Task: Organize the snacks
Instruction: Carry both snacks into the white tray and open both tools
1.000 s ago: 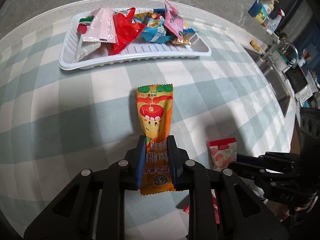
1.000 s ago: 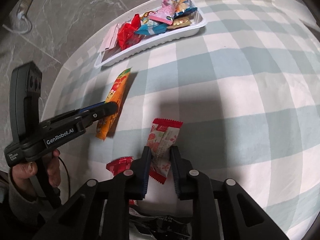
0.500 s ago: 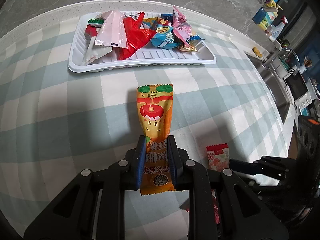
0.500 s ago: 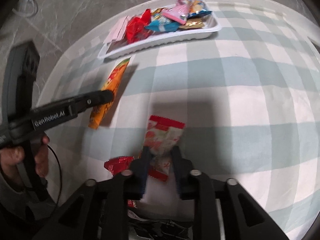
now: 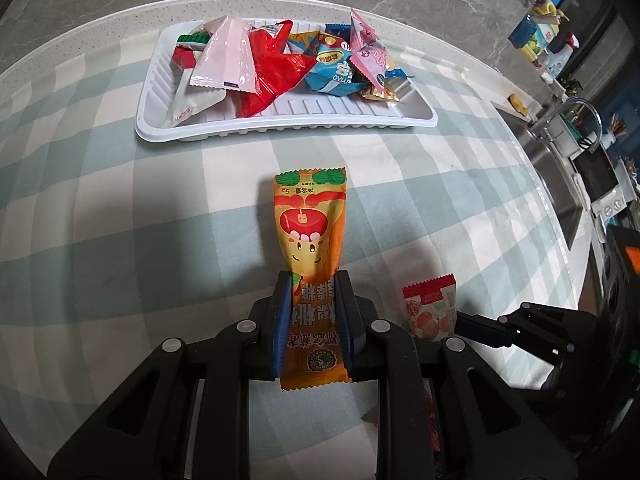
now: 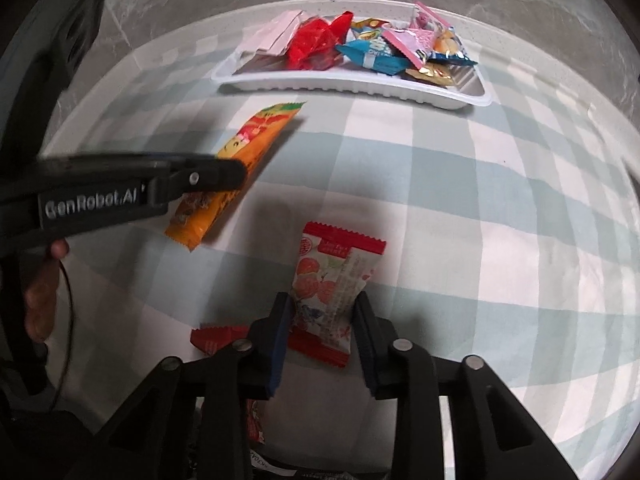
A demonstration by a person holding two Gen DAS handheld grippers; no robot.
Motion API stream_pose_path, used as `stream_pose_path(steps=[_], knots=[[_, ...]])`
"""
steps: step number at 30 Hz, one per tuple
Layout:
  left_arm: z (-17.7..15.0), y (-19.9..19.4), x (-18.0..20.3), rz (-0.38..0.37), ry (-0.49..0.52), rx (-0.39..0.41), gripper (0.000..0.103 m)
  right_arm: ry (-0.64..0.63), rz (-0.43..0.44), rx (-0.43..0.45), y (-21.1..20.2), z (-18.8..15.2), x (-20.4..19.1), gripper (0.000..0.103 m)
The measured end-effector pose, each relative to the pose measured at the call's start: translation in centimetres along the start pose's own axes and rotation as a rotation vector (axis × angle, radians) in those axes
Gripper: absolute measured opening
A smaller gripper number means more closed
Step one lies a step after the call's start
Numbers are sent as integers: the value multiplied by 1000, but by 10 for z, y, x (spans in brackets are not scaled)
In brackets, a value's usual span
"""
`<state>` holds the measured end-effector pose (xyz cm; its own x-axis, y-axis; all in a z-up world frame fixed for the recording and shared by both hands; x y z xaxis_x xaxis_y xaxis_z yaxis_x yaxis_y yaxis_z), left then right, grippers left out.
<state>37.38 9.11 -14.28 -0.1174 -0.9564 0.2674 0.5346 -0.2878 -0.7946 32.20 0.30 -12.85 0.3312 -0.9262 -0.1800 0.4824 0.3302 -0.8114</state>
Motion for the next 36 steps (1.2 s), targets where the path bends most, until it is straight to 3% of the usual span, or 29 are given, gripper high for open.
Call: stream_pose_path(steps=[16,23,36], knots=[[10,-8,0,-47,-32,10,19,275,180,65,-22,26,38,24],[34,-26,-2,-90,-66,52,19,297,203,117,-28,61,49,24],[98,-40,-30,-95,-110,120,19,265,229,180,-23,133,59,24]])
Point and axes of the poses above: each gripper's, at about its wrist camera, not at the fingertips, and y roughly the way its jaws point, x to its right, z to its top, the point moved 6 cm from there along y, roughly the way its jaws point, and after that the axes turned 10 degrees about x, right-handed, at the moved point
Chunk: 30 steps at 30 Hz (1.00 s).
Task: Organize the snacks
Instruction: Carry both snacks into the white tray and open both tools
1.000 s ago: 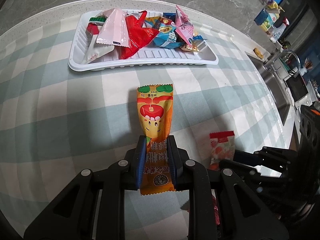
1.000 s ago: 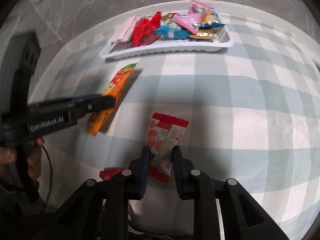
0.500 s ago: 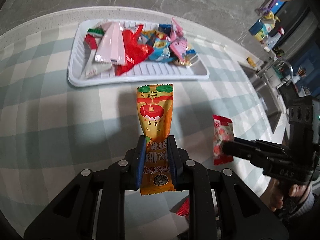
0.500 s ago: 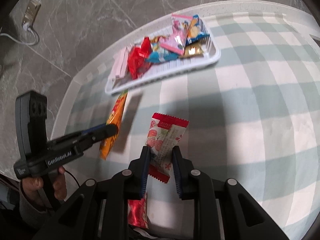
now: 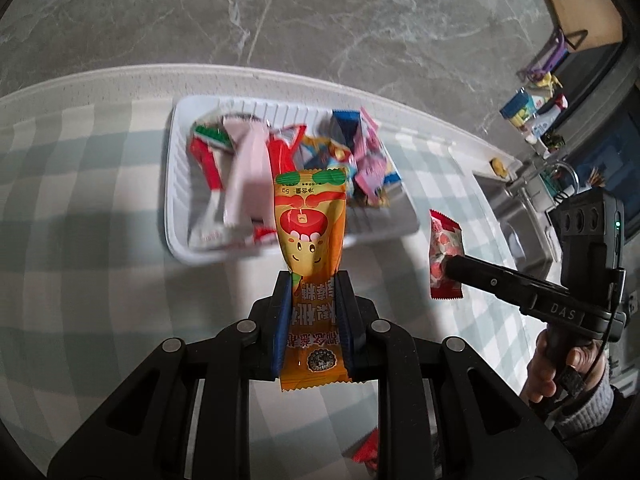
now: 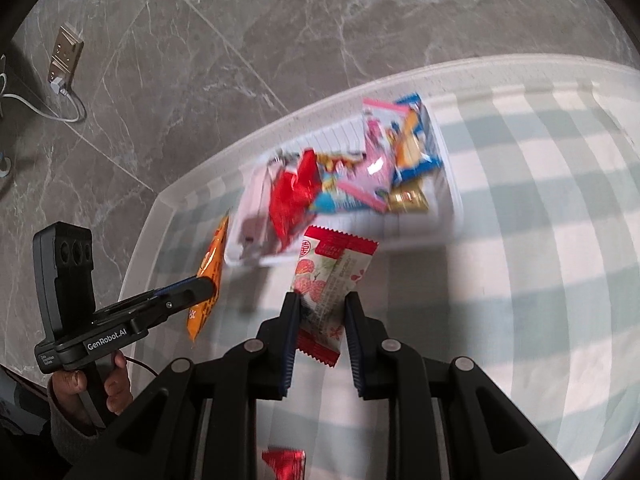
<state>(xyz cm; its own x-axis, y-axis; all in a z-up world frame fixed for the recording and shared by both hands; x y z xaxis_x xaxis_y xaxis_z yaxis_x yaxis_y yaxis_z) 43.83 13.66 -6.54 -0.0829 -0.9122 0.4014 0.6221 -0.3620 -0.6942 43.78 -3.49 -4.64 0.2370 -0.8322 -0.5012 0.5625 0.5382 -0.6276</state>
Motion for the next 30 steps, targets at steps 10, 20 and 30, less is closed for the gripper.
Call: stream_pose_path(steps=[10,20,30], knots=[[49,27,2,-11,-2,15,19,-36,29,16,32,54,-11,24],[85,66,3,-9,-7,6,19,-49,30,17,65,92,-8,24],[103,96,3,-3,-5,-4,20,-26,35,11,90,110,4,24]])
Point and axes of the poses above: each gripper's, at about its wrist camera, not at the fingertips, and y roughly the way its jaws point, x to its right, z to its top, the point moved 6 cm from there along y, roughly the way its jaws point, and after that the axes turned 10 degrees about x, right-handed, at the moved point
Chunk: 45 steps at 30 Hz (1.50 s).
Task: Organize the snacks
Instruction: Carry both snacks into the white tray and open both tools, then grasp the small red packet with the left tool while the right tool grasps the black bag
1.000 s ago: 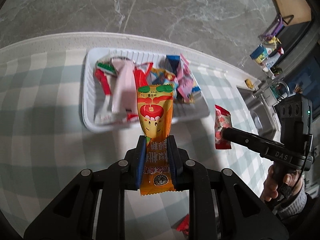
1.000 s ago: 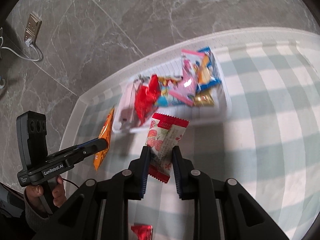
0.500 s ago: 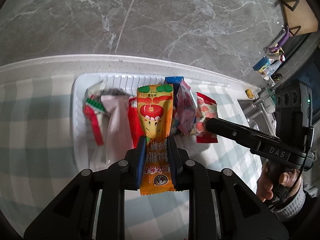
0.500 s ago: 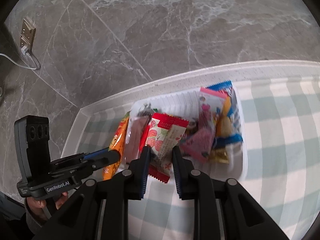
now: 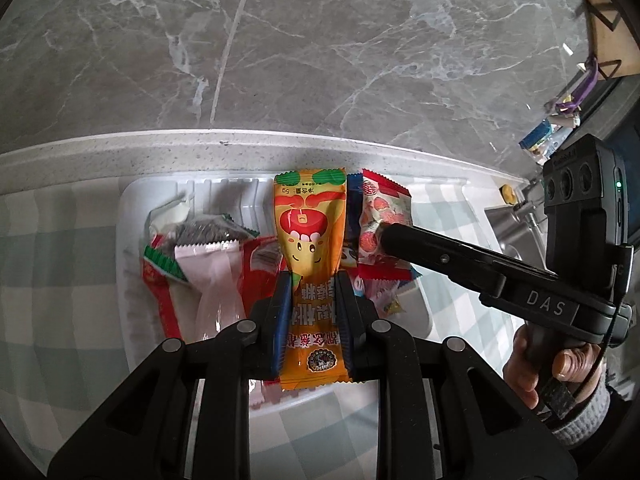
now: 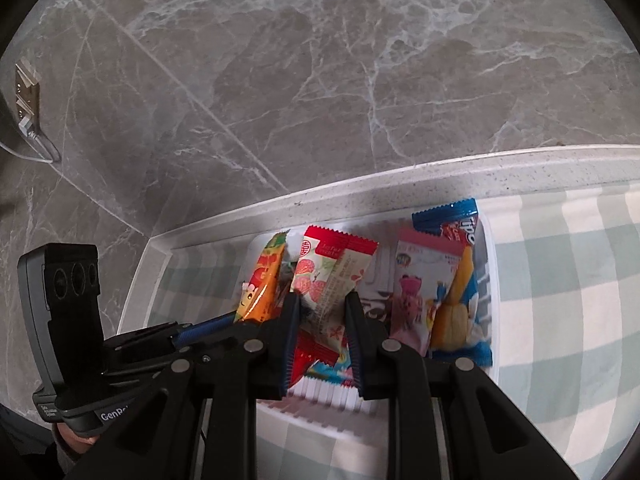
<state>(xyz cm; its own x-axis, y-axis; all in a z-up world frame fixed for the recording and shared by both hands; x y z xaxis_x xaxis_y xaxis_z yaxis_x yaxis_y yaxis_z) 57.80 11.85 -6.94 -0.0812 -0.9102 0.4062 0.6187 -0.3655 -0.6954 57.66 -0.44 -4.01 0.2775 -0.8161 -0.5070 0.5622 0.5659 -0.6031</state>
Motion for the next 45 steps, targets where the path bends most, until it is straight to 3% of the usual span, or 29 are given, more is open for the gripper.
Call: stream_pose_path(steps=[13,28,31,36,45], knots=[[1,25,-3,54,15,0,25,11,-16,25,0,5,9,24],[-18,-17,-1,46,-7,41,26,19,8,76,-59,-26,-6,28],[-27,-31,4,42,-1,44,26,28,8,86,-76,-38,-7,33],[-53,-52,16,32,12,33,26,41,9,96,-103,-60,-8,33],[-133,-91,33,16,36,-32,27,-36,-10,72,-147,-123,-18,39]])
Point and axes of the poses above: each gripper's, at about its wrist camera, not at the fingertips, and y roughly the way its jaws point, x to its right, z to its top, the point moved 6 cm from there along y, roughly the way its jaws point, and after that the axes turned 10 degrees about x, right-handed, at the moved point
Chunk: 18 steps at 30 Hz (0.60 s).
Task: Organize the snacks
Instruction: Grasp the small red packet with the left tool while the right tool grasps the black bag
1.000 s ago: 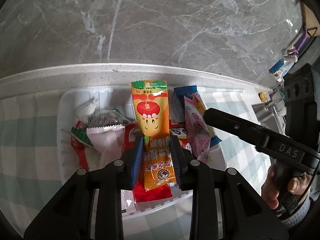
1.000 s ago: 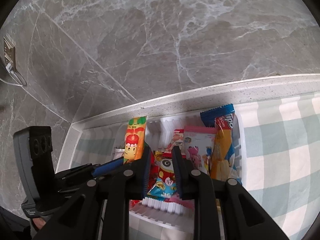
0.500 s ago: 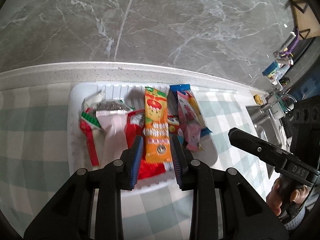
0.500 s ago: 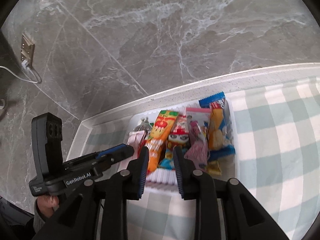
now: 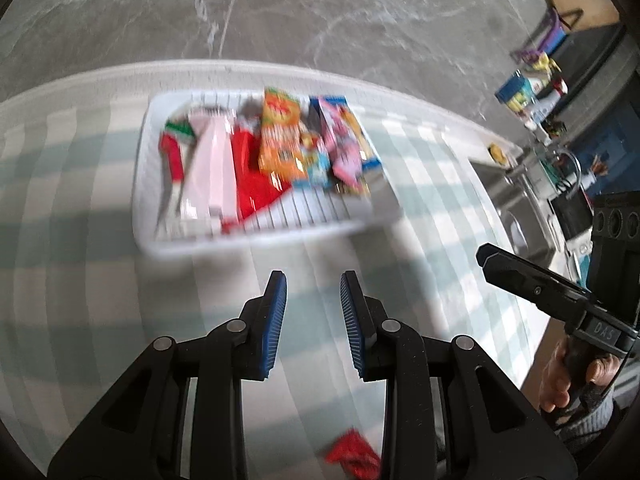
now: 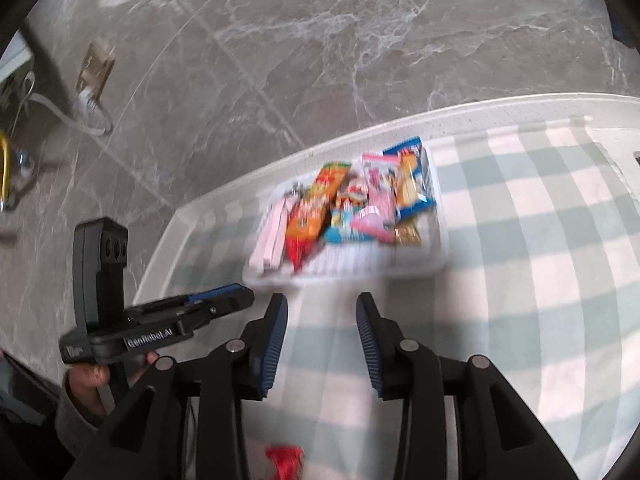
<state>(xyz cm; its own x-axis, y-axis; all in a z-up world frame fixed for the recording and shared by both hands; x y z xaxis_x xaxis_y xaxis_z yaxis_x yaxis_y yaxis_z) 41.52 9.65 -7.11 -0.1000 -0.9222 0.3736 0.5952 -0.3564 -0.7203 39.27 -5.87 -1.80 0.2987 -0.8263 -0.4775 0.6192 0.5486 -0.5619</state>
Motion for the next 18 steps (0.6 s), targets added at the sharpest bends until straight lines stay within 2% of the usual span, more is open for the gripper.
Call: stream_pose_path(steps=[6,13,18], knots=[[-57,-15,13,0,7,-65,27,-136,20,-70,-22,-54,-13,42],[-120,-33,30,19,11,-138,27,-386,109,-175,-41,-120,-40,46],[-156,-41,42,35,-30,-170,30,-555,148,-235,-50,-154,-52,51]])
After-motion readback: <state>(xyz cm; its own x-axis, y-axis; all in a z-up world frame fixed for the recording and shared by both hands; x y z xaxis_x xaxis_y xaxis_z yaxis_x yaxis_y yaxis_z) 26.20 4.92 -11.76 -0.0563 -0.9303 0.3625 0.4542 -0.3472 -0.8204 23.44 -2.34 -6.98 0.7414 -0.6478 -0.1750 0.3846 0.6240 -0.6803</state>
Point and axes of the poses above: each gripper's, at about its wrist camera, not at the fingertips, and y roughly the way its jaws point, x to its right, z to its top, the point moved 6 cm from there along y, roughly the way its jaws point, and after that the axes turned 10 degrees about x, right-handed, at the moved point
